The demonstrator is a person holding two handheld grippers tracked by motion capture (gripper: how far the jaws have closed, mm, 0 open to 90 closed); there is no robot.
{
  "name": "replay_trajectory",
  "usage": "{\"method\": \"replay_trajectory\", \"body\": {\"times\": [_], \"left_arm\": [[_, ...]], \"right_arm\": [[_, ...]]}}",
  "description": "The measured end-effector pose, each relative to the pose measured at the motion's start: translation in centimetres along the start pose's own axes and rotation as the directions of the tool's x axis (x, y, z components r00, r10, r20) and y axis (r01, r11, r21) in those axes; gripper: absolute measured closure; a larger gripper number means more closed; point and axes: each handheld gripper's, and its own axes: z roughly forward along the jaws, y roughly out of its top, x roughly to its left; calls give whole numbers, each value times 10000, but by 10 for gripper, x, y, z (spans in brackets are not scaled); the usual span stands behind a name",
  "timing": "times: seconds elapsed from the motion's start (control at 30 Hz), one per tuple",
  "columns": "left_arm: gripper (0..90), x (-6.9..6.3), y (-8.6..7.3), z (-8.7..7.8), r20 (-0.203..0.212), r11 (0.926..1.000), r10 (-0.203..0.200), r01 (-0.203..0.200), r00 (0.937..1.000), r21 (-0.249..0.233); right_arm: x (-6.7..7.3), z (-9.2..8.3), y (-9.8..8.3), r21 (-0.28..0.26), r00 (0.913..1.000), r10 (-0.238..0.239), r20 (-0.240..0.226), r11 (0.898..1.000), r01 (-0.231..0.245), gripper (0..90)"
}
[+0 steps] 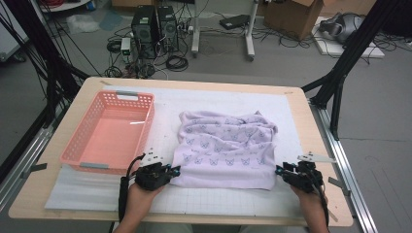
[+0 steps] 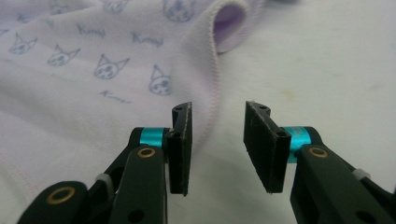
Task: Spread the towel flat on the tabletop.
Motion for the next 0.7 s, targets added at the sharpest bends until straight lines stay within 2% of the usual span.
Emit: {"method": "replay_trajectory", "body": {"times": [0.17,0.2,0.23,0.27,0.3,0.33,0.37,0.4,0.47,0.5,0.53,0.57,0.6,0.63,0.67,0.7], "left_arm": [[847,10,-3,-8,-402,9997,-244,242,9989,-61],[846,11,-4,-8,-370,9994,-339,336,9987,-93],[846,12,-4,-8,-337,9993,-370,367,9987,-111],[846,11,-5,-7,-335,9994,-334,332,9989,-65],[845,11,-5,-6,-258,9996,-283,283,9993,-23],[845,10,-5,-5,-145,9997,-258,257,9996,-54],[845,8,-5,-3,-53,9998,-180,180,9998,-75],[844,5,-5,-2,135,9999,-77,78,9999,-87],[842,-1,-4,4,410,10000,79,-78,9991,-19],[842,-5,-4,7,456,9997,240,-245,9987,87],[843,-7,-5,9,494,9988,427,-438,9979,207],[834,-8,-5,11,550,9986,442,-456,9975,259],[796,-7,-5,10,599,9989,389,-404,9974,242],[720,-5,-4,9,537,9995,295,-302,9981,112],[639,-3,-3,7,450,9998,177,-175,9988,-44],[592,1,-2,5,399,9998,55,-47,9992,-204]], "right_arm": [[25,21,3,438,9960,-778,-438,9959,797,532],[31,23,4,488,9934,-1137,-142,9923,1142,579],[35,24,5,568,9897,-1429,-27,9881,1428,714],[37,23,7,654,9878,-1512,-386,9860,1535,847],[40,23,8,740,9833,-1813,-143,9805,1819,853],[43,22,8,930,9711,-2352,410,9686,2307,860],[43,21,9,1044,9633,-2604,654,9618,2529,861],[42,19,10,1129,9570,-2717,1016,9589,2603,861],[40,13,11,1304,9332,-3052,1896,9499,2842,855],[40,12,11,1395,9206,-3196,2246,9455,2942,825],[40,11,11,1358,9228,-3083,2309,9494,2832,749],[39,10,11,1228,9363,-2851,2049,9566,2643,711],[36,8,11,798,9543,-2540,1572,9665,2441,687],[32,4,10,264,9713,-2140,1036,9768,2124,691],[28,-1,10,-14,9802,-1769,891,9841,1778,700],[23,-6,11,-155,9802,-1709,999,9848,1733,722]]}}
